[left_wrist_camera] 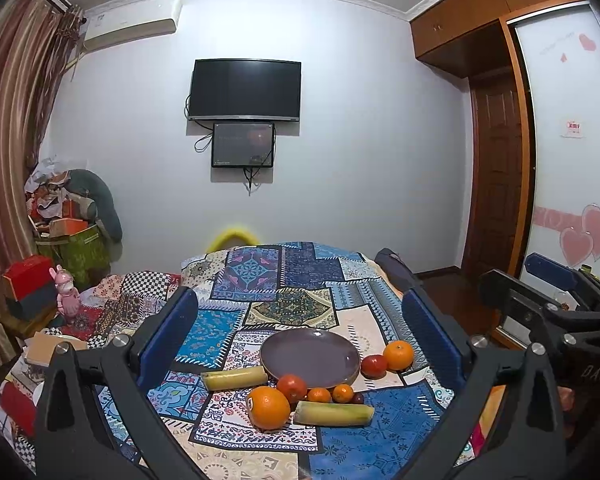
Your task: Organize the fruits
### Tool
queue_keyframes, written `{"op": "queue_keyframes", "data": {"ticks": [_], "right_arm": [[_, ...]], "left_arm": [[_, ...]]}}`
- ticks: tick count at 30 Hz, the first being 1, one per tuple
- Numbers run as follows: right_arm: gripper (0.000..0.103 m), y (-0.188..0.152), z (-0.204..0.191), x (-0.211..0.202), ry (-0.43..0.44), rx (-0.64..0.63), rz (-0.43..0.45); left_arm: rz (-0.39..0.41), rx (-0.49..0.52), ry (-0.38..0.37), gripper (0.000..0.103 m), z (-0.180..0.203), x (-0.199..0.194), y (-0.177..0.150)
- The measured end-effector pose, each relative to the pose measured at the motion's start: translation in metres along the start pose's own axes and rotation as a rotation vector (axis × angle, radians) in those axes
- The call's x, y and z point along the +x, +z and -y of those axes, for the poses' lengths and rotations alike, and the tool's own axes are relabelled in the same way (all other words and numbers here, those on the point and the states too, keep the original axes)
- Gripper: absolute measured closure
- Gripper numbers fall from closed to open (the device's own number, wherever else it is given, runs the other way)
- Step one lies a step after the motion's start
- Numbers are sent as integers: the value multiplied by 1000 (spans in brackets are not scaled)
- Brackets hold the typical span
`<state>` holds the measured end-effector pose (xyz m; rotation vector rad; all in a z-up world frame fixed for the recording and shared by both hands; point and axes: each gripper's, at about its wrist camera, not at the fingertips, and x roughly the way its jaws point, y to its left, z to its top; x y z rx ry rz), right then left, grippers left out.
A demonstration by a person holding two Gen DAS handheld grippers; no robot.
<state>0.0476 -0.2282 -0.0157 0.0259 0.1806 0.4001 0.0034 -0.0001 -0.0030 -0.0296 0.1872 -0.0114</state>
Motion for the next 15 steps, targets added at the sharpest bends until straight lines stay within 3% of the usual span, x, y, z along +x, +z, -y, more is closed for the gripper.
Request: {"op": "queue_keyframes", "data": {"ticks": [15], "right_arm": [[0, -1, -1, 1, -4, -3, 2]], "left_arm": [[1, -1, 0, 0, 0, 0, -1]]}}
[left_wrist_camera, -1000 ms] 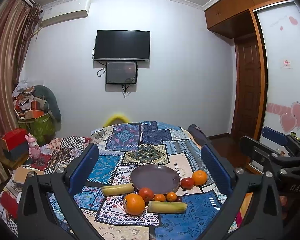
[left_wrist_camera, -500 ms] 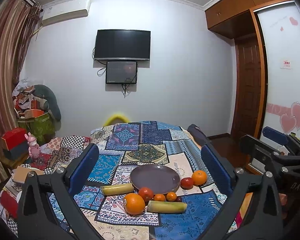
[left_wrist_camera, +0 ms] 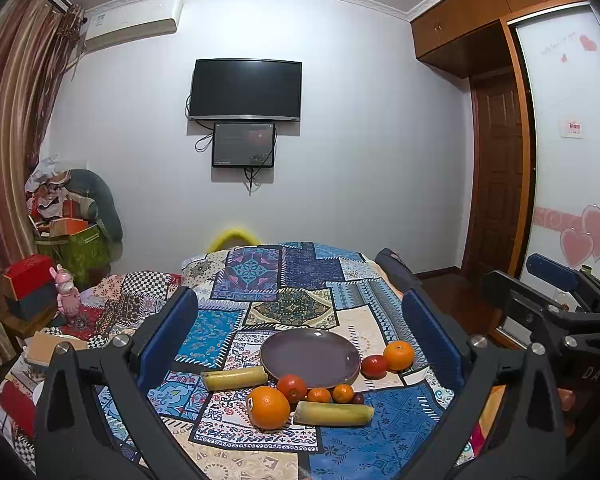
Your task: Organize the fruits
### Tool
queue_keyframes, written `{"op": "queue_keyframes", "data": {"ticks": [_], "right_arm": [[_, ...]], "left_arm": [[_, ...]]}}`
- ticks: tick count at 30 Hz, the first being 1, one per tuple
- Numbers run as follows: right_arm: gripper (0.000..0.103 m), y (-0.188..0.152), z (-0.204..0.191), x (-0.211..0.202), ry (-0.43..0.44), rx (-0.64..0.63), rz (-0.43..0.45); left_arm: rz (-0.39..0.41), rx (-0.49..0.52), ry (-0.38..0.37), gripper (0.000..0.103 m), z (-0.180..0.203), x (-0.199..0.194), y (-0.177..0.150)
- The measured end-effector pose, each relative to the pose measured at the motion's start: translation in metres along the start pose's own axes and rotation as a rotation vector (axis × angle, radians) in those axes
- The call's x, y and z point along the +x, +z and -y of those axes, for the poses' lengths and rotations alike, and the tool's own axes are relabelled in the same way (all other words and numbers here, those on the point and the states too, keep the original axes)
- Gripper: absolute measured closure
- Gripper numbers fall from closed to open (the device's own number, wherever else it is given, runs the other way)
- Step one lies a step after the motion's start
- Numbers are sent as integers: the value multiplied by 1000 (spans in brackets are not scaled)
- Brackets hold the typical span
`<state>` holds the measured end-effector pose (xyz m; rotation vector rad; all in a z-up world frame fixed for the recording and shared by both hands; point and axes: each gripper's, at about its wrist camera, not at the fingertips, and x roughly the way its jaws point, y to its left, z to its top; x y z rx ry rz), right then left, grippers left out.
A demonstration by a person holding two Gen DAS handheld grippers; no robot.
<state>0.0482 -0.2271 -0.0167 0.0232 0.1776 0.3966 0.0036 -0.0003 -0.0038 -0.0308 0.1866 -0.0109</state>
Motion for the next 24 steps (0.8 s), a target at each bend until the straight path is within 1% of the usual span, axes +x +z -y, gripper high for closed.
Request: {"op": "queue_keyframes", "data": {"ticks": [20, 24], "right_arm": [[0, -5, -3, 0, -3, 0, 0], [0, -8, 0, 5, 8, 8, -15]], "left_arm": [[1, 1, -8, 0, 2, 4, -1], [-8, -1, -14, 0, 1, 8, -3]]}}
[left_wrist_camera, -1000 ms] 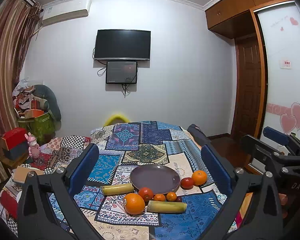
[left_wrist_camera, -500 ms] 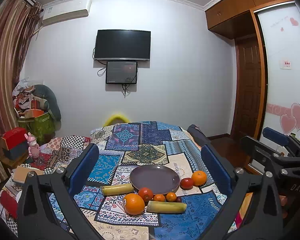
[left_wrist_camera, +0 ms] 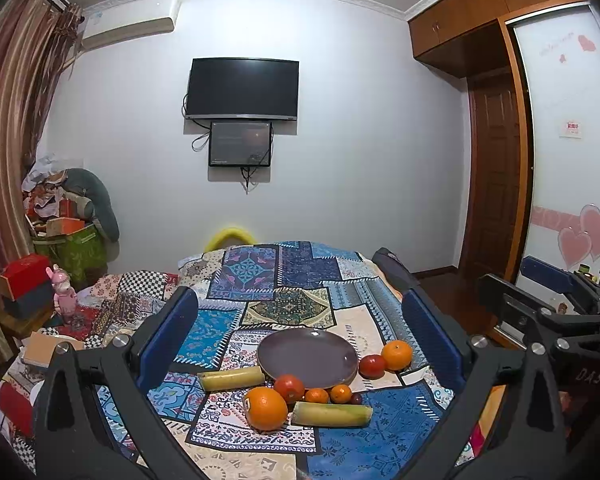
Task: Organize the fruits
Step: 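Move both tools down toward the fruit beside the purple plate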
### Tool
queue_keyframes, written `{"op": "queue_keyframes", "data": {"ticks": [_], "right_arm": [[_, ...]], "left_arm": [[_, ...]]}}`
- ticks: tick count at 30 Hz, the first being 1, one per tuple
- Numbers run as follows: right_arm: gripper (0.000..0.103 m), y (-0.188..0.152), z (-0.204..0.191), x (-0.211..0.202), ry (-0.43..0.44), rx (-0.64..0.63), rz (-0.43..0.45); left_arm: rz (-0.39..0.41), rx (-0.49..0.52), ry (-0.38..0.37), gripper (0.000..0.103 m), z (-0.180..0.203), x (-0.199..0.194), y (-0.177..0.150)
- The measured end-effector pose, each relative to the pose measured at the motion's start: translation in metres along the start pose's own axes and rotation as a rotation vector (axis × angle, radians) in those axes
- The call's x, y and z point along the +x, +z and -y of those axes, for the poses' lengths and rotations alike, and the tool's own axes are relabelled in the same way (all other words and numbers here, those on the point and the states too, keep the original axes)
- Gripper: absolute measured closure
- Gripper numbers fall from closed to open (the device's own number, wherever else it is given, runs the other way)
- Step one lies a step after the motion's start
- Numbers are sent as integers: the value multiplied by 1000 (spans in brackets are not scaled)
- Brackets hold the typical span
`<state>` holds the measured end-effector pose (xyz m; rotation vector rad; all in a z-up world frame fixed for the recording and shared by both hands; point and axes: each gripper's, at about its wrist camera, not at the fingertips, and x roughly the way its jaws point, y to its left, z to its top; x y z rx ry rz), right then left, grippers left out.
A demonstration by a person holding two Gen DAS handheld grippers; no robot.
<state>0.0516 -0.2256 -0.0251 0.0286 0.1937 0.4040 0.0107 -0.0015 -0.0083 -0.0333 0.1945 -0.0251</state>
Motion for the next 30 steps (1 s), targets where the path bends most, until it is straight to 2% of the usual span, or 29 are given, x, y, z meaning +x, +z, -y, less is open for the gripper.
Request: {"op": "queue_keyframes", "data": {"ticks": [3, 6, 11, 16, 22, 30], "right_arm": [[0, -3, 2, 5, -4, 4, -18], [2, -6, 6, 10, -5, 10, -38], [13, -13, 13, 23, -12, 20, -85], [24, -23, 23, 44, -27, 18, -156], [38, -35, 38, 72, -20, 46, -259], [40, -45, 60, 107, -49, 64, -347]], "left_arm": [[-21, -12, -5, 1, -3, 7, -2], [-43, -16, 5, 9, -6, 15, -4], [-101, -22, 9, 23, -14, 33, -12], [-177, -41, 30, 30, -31, 60, -23], [-277, -45, 76, 31, -57, 97, -40], [-411, -12, 122, 31, -93, 151, -63]]}}
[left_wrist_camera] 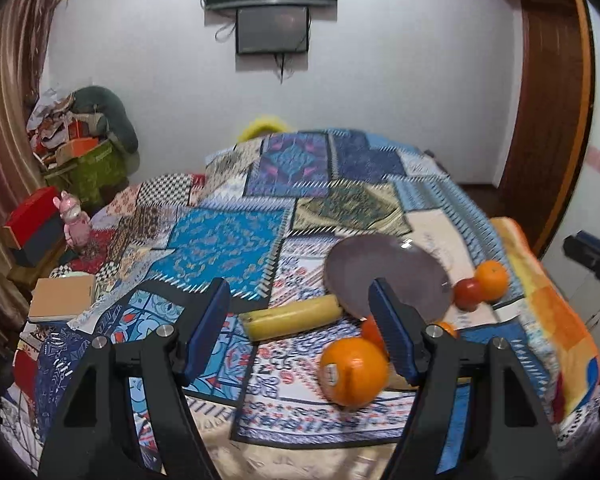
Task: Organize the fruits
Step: 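Move both tools down toward the fruit beside the purple plate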
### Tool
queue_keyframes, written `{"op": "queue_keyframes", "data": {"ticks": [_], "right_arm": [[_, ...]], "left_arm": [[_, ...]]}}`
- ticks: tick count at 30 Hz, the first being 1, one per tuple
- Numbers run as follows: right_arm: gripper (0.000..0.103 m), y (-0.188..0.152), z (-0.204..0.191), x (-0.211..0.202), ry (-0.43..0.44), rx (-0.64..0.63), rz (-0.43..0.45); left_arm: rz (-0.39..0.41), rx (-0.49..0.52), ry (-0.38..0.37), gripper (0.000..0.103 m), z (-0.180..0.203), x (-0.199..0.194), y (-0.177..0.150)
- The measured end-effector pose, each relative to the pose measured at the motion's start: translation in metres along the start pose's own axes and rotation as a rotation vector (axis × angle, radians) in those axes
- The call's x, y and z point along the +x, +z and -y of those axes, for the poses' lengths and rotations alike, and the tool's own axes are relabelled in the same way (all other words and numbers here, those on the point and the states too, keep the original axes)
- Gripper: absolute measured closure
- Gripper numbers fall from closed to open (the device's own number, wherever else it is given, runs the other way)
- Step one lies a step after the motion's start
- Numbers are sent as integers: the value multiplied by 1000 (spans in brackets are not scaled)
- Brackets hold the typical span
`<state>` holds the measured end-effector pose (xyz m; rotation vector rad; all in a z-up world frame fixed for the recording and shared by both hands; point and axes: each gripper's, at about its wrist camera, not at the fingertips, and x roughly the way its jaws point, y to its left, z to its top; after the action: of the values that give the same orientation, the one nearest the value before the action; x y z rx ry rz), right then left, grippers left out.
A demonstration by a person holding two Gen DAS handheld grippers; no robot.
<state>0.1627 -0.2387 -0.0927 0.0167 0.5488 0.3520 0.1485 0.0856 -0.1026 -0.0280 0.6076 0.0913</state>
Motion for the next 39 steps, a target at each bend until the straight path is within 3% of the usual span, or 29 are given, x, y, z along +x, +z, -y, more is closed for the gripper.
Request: {"op": "queue_keyframes", "data": {"ticks": [9, 16, 22, 31, 39], "right_arm": [[40, -14, 20, 41, -36, 15, -120], [40, -24, 47, 75, -54, 74, -230], [40, -29, 49, 87, -66, 67, -266], [40, -31, 58, 104, -65, 93, -295], [40, -35, 42, 93, -10, 58, -301]], "left_arm": [[-126, 26, -2, 30, -14, 66, -8], [-230, 92, -9, 23, -15, 117, -13], [-260, 73, -29, 19, -18, 135, -13], [-231, 78, -48, 15, -6, 112, -11], [-236, 58, -127, 12, 18, 85, -18]]}}
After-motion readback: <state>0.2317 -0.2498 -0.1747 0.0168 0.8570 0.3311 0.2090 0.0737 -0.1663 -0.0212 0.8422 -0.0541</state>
